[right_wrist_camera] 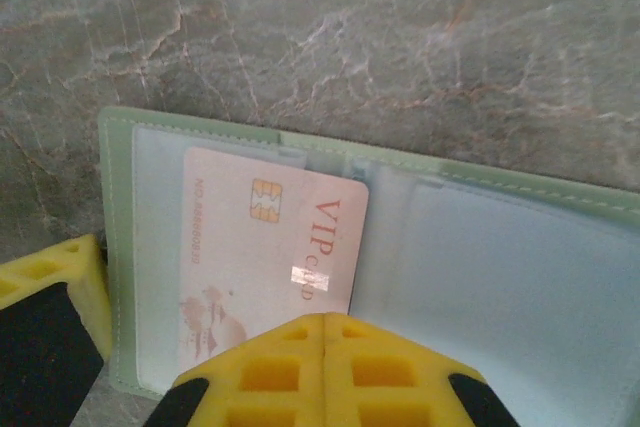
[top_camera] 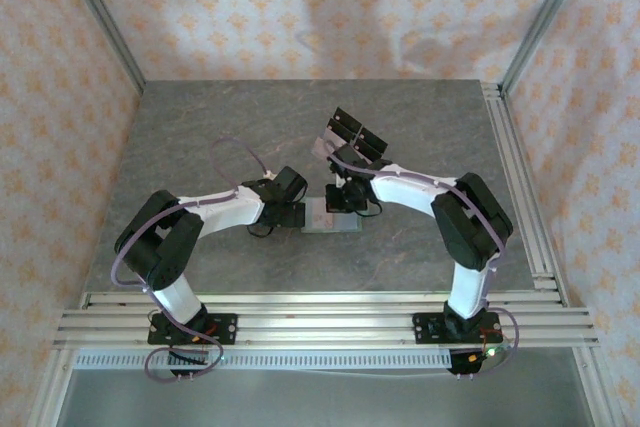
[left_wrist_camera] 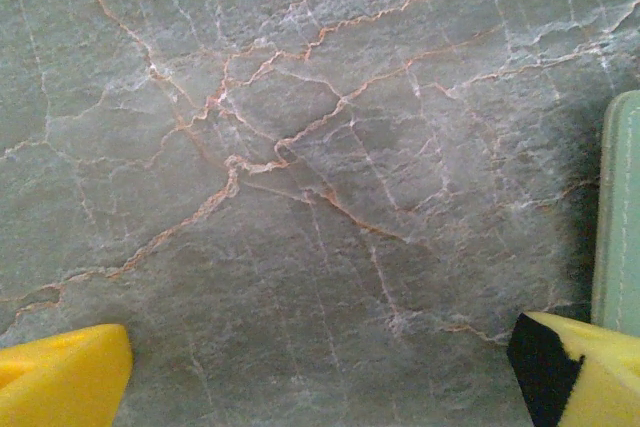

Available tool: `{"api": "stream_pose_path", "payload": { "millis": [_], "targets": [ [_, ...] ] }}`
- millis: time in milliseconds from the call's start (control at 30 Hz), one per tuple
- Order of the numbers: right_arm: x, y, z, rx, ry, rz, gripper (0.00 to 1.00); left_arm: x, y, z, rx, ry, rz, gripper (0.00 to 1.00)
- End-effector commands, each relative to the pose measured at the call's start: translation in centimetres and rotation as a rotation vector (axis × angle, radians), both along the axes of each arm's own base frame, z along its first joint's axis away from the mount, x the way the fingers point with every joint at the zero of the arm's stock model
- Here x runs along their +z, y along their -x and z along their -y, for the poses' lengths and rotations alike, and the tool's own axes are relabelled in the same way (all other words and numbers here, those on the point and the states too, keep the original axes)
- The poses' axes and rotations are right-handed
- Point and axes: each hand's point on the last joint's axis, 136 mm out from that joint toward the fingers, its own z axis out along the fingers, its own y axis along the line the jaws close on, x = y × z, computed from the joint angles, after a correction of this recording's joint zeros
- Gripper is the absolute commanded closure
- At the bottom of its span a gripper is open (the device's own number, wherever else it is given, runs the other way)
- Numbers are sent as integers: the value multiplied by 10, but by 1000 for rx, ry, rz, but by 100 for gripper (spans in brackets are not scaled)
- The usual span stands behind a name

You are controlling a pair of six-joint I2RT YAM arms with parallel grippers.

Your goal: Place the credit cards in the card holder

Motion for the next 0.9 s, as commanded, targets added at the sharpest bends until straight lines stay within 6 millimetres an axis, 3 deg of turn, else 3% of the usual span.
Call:
{"api": "stream_pose_path", "payload": {
  "millis": [0, 300, 867],
  "targets": [
    [0, -2, 10, -28, 27, 11, 100, -9, 5, -5, 11, -17, -18, 1],
    [-19, 1, 14, -28, 45, -27, 100, -9, 4, -5, 10, -19, -17, 1],
    [-29, 8, -20, 50, -3, -83, 100, -14, 5, -3, 5, -11, -27, 1]
  ]
}}
